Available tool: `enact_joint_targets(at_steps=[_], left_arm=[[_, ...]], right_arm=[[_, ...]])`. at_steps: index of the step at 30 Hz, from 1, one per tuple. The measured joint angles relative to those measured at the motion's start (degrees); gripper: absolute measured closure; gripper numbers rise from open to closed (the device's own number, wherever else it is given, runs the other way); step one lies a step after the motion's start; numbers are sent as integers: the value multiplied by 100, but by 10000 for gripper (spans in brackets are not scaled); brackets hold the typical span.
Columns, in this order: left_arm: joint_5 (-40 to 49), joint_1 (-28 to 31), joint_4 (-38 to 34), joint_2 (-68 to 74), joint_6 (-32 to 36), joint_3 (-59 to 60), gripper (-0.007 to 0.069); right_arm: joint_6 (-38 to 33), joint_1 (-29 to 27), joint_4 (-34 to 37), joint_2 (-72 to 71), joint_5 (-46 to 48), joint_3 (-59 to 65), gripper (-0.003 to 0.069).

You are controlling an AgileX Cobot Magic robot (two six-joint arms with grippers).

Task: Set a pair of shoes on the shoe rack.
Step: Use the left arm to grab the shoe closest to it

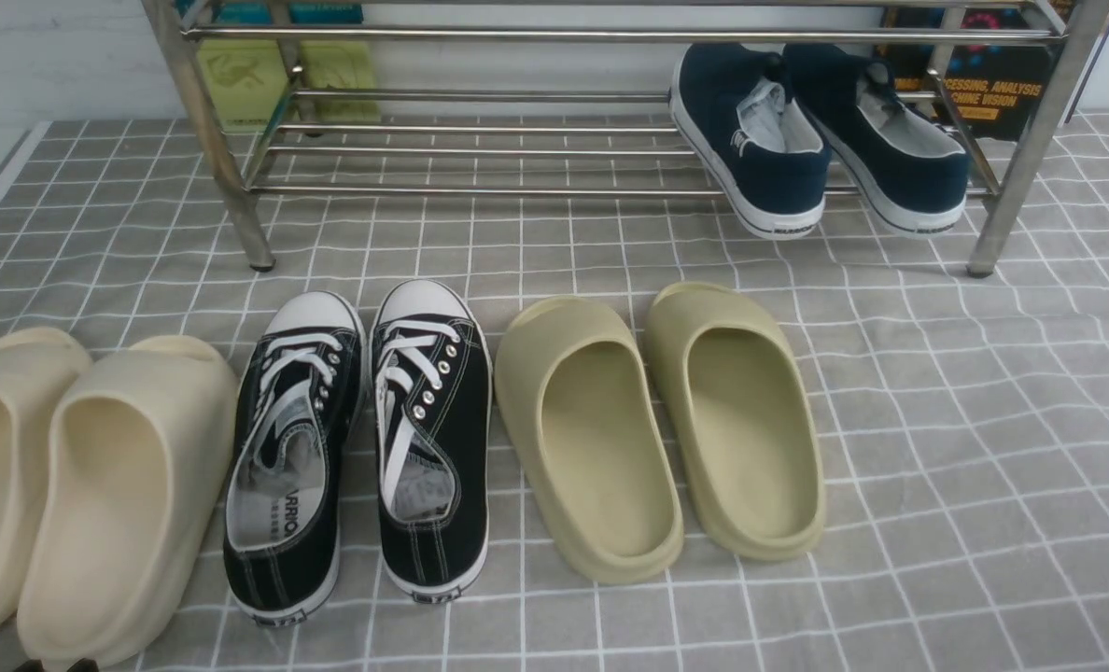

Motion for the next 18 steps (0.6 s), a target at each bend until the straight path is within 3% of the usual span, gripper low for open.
enact_joint_targets(at_steps=[10,14,18], left_arm=[[-78,0,0,0,0,0,386],[-682,0,43,0,6,0,386],[-2017,0,77,0,6,0,386]], right_arm=[[0,0,0,0,0,0,419],[0,0,0,0,0,0,419],[0,0,0,0,0,0,419]])
